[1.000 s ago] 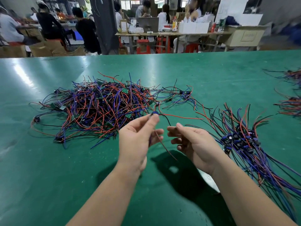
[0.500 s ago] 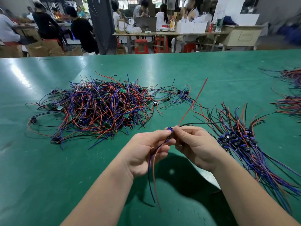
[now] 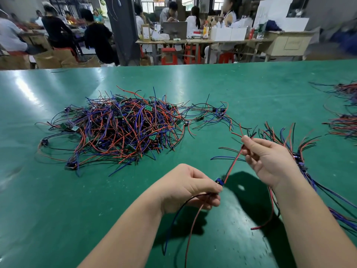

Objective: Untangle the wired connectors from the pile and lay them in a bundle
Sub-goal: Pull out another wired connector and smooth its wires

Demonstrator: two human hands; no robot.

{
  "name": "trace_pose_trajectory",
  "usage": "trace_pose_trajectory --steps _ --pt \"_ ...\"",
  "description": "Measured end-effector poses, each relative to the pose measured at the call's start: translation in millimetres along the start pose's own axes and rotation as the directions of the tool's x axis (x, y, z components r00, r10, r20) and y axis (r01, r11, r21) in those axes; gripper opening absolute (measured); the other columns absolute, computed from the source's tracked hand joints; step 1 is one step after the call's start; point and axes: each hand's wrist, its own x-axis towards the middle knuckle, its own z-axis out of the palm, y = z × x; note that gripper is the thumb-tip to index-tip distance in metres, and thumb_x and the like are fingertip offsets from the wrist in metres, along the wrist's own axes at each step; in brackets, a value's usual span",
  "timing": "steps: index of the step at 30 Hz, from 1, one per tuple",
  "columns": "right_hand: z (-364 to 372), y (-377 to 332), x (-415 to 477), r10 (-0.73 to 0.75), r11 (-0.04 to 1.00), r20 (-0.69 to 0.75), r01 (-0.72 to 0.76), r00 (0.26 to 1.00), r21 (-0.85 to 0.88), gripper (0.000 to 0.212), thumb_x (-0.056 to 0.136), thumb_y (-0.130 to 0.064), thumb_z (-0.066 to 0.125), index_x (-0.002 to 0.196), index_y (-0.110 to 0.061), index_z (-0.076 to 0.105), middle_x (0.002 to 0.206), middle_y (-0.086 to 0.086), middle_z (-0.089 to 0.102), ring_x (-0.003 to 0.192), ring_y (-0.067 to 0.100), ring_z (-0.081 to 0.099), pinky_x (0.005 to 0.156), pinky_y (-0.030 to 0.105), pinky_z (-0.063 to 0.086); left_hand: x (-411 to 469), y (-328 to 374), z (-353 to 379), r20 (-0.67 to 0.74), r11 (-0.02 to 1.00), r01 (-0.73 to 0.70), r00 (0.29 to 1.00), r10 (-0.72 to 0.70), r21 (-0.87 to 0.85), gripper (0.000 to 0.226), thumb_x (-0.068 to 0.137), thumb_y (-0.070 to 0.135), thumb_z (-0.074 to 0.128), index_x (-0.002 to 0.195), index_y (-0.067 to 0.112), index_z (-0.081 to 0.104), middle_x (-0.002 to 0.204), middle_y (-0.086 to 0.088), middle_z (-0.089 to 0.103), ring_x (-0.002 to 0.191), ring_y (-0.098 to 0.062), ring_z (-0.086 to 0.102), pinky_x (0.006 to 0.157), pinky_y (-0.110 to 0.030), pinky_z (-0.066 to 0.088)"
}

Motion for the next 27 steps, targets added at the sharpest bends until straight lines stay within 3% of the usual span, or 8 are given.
trace_pose_trajectory --steps 6,10,13,15,17,21,24,27 --pt "-4.5 2.1 5.5 -0.039 0.999 -0.041 0.038 0.998 -0.017 0.022 0.078 -0.014 0.075 0.070 -0.012 0.055 0.047 -0.003 0.058 0.038 0.004 0.050 0.035 0.012 0.036 -2.7 0.8 -4.9 0.063 0.986 0.019 0.998 -0.030 0.164 0.020 0.074 0.009 0.074 0.059 0.019 0.066 0.061 -0.001 0.064 0.058 -0.009 0.061 0.052 -0.019 0.050" --pt "0.6 6.4 5.2 0.075 0.997 0.016 -0.075 0.997 -0.007 0.025 0.091 -0.027 0.060 0.072 -0.012 0.055 0.044 -0.004 0.051 0.033 0.004 0.043 0.031 0.011 0.030 -4.1 -0.2 -8.3 0.161 0.981 -0.021 0.987 -0.011 0.195 0.023 0.074 0.006 0.073 0.059 0.022 0.066 0.056 0.006 0.059 0.050 -0.004 0.052 0.050 -0.015 0.042" --pt "7.1 12.4 3.7 0.197 0.977 0.116 -0.205 0.974 0.065 0.043 0.101 -0.041 0.035 0.085 -0.011 0.061 0.049 0.003 0.059 0.036 0.006 0.052 0.033 0.012 0.038 -8.8 2.2 -8.4 0.284 0.982 -0.147 0.943 0.174 -0.115 0.015 0.063 0.010 0.082 0.070 0.018 0.072 0.069 0.000 0.069 0.054 -0.008 0.060 0.059 -0.019 0.052" --pt "12.7 17.0 -2.1 0.216 0.976 0.194 -0.210 0.957 -0.049 0.036 0.100 -0.036 0.039 0.092 -0.010 0.062 0.054 0.007 0.063 0.041 0.009 0.057 0.038 0.014 0.044 -10.6 6.4 -10.1 0.269 0.898 -0.211 0.906 0.328 -0.386 0.029 0.053 0.018 0.091 0.075 0.016 0.073 0.075 -0.007 0.072 0.058 -0.013 0.067 0.064 -0.027 0.057" --pt "18.6 24.8 -9.3 0.180 0.977 0.319 -0.130 0.930 -0.172 0.019 0.086 -0.017 0.061 0.100 -0.004 0.063 0.064 0.012 0.064 0.047 0.013 0.059 0.045 0.018 0.047 -11.8 11.1 -11.2 0.145 0.790 -0.263 0.904 0.402 -0.554 0.036 0.046 0.023 0.093 0.075 0.013 0.075 0.070 -0.004 0.072 0.055 -0.010 0.067 0.061 -0.026 0.059" --pt "32.2 38.5 -23.7 0.091 0.988 0.553 -0.007 0.828 -0.152 0.033 0.057 -0.014 0.074 0.090 -0.015 0.077 0.069 0.009 0.065 0.055 0.014 0.059 0.054 0.018 0.045 -5.8 17.6 -8.7 -0.200 0.632 -0.327 0.943 0.266 -0.703 0.035 0.048 0.032 0.085 0.078 0.016 0.076 0.073 0.006 0.074 0.050 -0.003 0.064 0.048 -0.018 0.054" --pt "44.6 44.6 -29.0 0.019 1.000 0.530 -0.023 0.848 0.002 0.023 0.062 -0.015 0.069 0.083 -0.019 0.079 0.068 0.004 0.069 0.055 0.009 0.060 0.055 0.015 0.048 6.7 11.1 0.6 -0.434 0.782 -0.390 0.884 0.172 -0.486 0.034 0.050 0.036 0.076 0.079 0.021 0.065 0.067 0.012 0.069 0.047 0.001 0.056 0.044 -0.013 0.043" --pt "48.5 47.6 -29.3 -0.015 0.996 0.472 -0.028 0.881 0.085 0.017 0.061 -0.016 0.071 0.076 -0.016 0.079 0.069 0.003 0.071 0.055 0.008 0.060 0.056 0.016 0.048 18.5 -3.3 12.2 -0.589 0.839 -0.464 0.775 0.229 -0.284 0.029 0.055 0.038 0.077 0.071 0.021 0.061 0.060 0.011 0.061 0.046 -0.001 0.045 0.047 -0.018 0.036"
